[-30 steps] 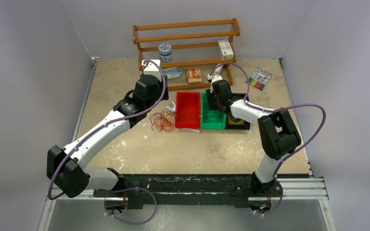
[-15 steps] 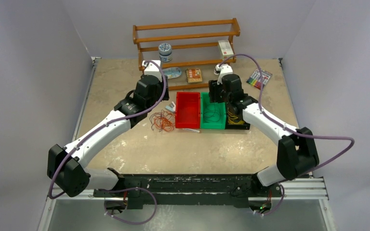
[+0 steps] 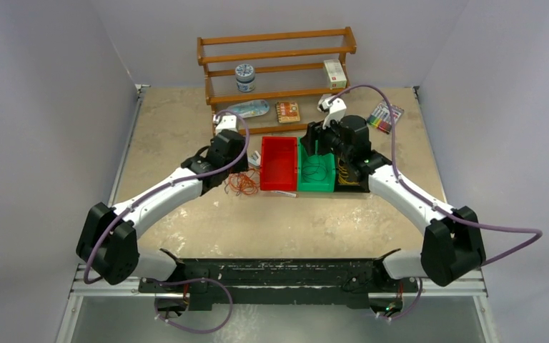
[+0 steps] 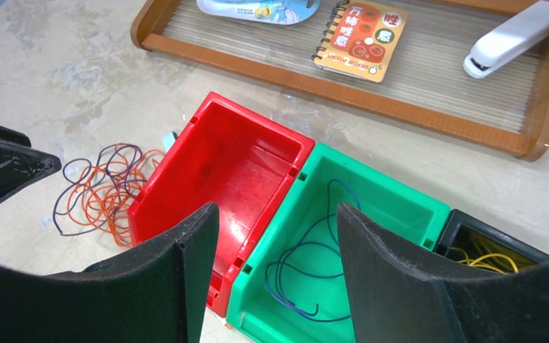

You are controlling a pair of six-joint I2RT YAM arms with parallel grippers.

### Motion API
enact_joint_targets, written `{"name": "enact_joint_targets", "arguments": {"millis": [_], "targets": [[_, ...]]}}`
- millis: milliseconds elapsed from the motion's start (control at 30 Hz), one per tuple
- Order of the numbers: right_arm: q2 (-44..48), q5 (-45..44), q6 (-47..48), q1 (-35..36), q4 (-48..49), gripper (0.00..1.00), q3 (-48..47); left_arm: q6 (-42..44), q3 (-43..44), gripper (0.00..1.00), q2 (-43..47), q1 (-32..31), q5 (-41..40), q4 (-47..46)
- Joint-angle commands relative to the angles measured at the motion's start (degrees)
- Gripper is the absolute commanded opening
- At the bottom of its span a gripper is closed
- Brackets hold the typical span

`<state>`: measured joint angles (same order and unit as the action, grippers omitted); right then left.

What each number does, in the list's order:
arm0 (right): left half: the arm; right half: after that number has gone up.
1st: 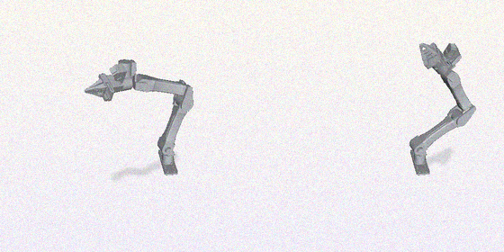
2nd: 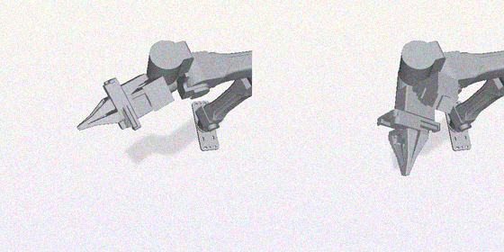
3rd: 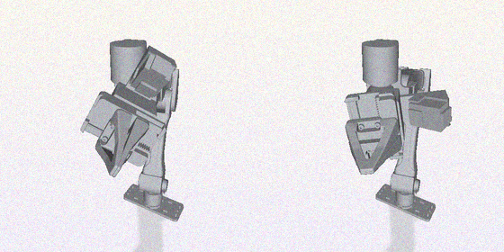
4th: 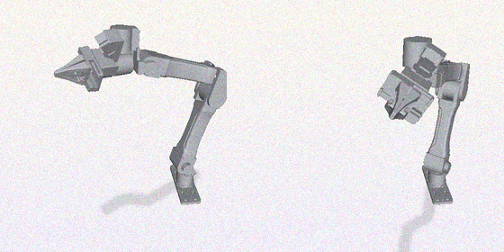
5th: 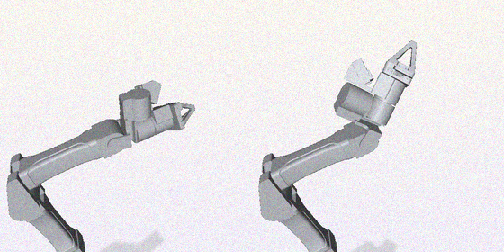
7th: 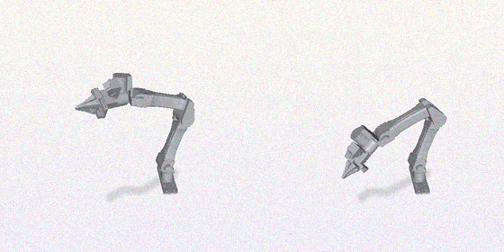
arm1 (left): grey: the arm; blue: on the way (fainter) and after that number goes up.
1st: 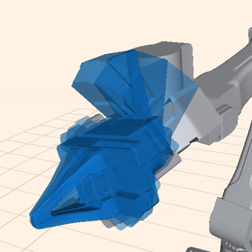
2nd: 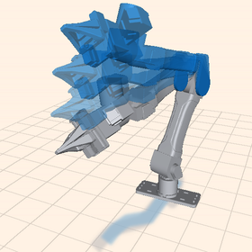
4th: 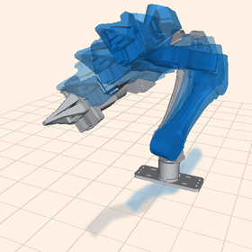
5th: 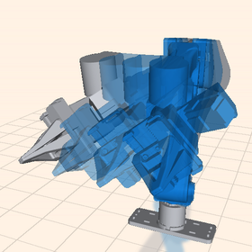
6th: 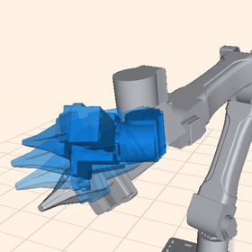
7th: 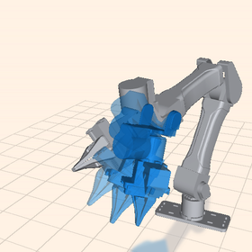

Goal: Untangle the cables

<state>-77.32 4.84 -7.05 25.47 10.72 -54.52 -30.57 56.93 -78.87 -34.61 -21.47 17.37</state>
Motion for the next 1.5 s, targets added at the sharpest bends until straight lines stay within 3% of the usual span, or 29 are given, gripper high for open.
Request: {"name": "enact_joint_targets", "arguments": {"millis": [0, 267, 467, 967, 1233, 1467], "targets": [[-0.75, 2.29, 0.5, 0.05, 3.33, 0.64, 0.24, -4.75, -1.98, 0.49, 0.73, 1.08, -2.73, 2.18], [-2.06, 3.3, 0.99, 0.1, 3.34, 0.64, -0.37, -5.07, -5.83, 0.5, 2.65, 8.22, -0.57, 0.08], [-2.68, 4.23, 0.86, 0.1, 3.41, 0.64, -0.46, -3.9, -8.41, 0.51, 1.32, 8.6, 4.25, -5.83], [-2.84, 5.26, -1.5, 0.1, 5.71, 0.63, 0.21, -0.71, -8.58, 0.49, -6.67, 8.64, 6.14, -10.61], [-2.58, 5.18, -1.52, 0.06, 5.72, 0.63, 0.34, -1.24, -7.15, 0.29, -8.75, 8.61, 4.8, -11.27], [-2.31, 5.09, -1.59, 0.08, 5.8, 0.63, 0.69, -1.26, -6.87, 0.04, -7.06, 8.61, 3.2, -10.63]]}}
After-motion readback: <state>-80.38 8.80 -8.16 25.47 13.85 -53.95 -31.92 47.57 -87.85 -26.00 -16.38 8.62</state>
